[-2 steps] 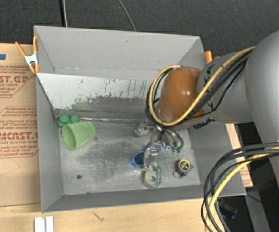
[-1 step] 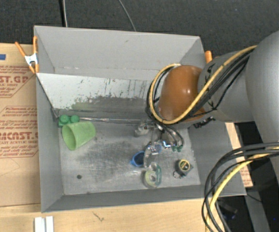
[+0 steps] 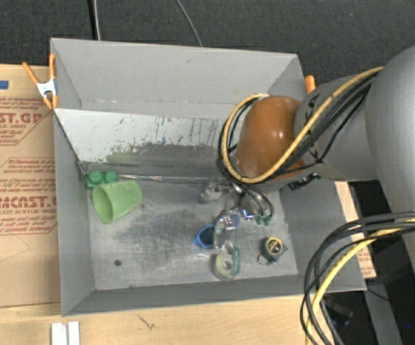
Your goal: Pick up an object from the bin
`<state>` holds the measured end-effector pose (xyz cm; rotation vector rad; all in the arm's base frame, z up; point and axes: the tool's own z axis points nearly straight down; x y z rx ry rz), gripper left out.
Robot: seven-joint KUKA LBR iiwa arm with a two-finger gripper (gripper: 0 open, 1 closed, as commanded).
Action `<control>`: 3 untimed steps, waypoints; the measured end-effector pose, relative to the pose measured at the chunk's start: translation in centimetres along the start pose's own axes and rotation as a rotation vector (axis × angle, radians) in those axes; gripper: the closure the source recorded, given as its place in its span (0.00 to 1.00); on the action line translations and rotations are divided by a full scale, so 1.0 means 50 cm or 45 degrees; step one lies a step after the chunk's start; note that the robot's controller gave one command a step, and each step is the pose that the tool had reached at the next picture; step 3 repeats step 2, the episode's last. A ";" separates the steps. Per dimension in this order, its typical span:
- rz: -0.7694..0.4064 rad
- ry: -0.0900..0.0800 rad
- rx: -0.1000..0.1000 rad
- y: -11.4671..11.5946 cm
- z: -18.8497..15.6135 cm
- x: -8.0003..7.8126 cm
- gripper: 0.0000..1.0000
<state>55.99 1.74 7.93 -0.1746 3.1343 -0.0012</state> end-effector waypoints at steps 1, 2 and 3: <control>0.001 0.000 -0.001 0.000 -0.001 -0.001 0.00; 0.001 -0.007 -0.002 0.001 -0.004 -0.005 1.00; 0.001 -0.007 -0.002 0.001 -0.004 -0.005 1.00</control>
Offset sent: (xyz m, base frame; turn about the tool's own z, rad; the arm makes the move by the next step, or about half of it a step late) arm 0.0000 0.0000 0.0000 0.0000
